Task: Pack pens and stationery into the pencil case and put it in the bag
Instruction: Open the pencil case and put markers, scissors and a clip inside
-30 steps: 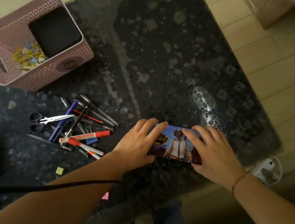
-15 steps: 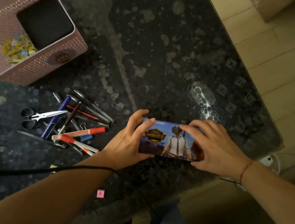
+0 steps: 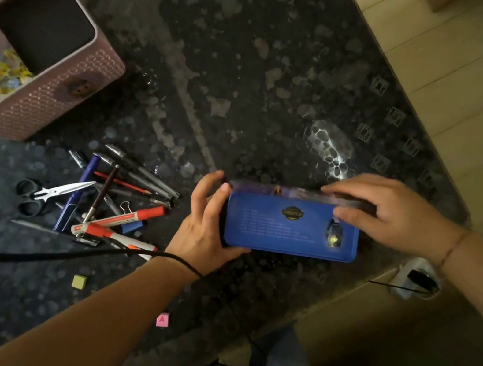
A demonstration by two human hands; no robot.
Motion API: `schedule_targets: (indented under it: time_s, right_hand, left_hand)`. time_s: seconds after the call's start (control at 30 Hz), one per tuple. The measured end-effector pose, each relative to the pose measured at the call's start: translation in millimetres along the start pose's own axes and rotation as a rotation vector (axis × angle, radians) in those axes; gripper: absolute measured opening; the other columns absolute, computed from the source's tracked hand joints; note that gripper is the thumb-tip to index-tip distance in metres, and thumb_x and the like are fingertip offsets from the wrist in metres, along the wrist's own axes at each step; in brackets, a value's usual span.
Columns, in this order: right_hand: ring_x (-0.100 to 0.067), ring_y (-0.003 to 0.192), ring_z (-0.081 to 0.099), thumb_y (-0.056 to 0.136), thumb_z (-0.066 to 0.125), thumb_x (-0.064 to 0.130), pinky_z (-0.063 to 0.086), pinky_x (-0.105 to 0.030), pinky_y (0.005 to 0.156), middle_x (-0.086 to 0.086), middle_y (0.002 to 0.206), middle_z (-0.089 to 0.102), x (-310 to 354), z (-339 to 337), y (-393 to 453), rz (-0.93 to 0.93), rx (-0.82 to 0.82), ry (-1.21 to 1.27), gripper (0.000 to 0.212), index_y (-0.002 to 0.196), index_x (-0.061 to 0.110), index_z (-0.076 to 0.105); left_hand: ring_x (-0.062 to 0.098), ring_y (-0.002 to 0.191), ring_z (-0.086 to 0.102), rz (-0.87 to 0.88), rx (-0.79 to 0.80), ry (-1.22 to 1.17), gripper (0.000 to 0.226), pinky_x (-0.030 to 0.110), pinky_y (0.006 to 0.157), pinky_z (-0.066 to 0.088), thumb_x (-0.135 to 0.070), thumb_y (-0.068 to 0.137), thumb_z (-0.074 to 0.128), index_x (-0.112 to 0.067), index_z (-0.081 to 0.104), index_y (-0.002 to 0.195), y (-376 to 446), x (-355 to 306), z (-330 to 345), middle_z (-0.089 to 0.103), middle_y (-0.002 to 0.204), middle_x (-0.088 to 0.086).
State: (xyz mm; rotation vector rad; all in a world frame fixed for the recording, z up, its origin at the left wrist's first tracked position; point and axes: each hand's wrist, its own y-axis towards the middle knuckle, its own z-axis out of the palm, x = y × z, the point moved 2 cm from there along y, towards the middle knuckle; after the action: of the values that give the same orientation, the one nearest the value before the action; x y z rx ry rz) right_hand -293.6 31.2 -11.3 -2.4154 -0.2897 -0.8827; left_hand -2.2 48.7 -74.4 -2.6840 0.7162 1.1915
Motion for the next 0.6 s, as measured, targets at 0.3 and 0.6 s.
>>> schedule_targets:
  time_s: [0.3,0.6]
  right_hand:
    - [-0.029,0.107,0.060,0.090,0.060,0.026,0.049,-0.040,0.090,-0.011,0.117,0.065,-39.9,-5.6,41.5,0.183,-0.336,-0.070,0.035,0.120,0.009,0.063]
    - [-0.030,0.121,0.041,0.085,0.059,0.042,0.046,-0.045,0.092,-0.006,0.130,0.049,3.1,26.4,25.0,0.233,-0.432,-0.297,0.050,0.127,0.017,0.054]
  left_hand:
    - [0.012,0.140,0.027,-0.069,0.101,0.033,0.105,0.028,0.102,0.041,-0.033,0.062,0.088,-0.012,0.024,0.142,2.4,-0.5,2.4,0.032,0.148,0.013]
    - [0.018,0.122,0.044,-0.178,0.204,-0.001,0.106,0.022,0.103,0.033,-0.029,0.059,0.089,-0.018,0.026,0.142,3.1,0.4,3.7,0.049,0.137,0.009]
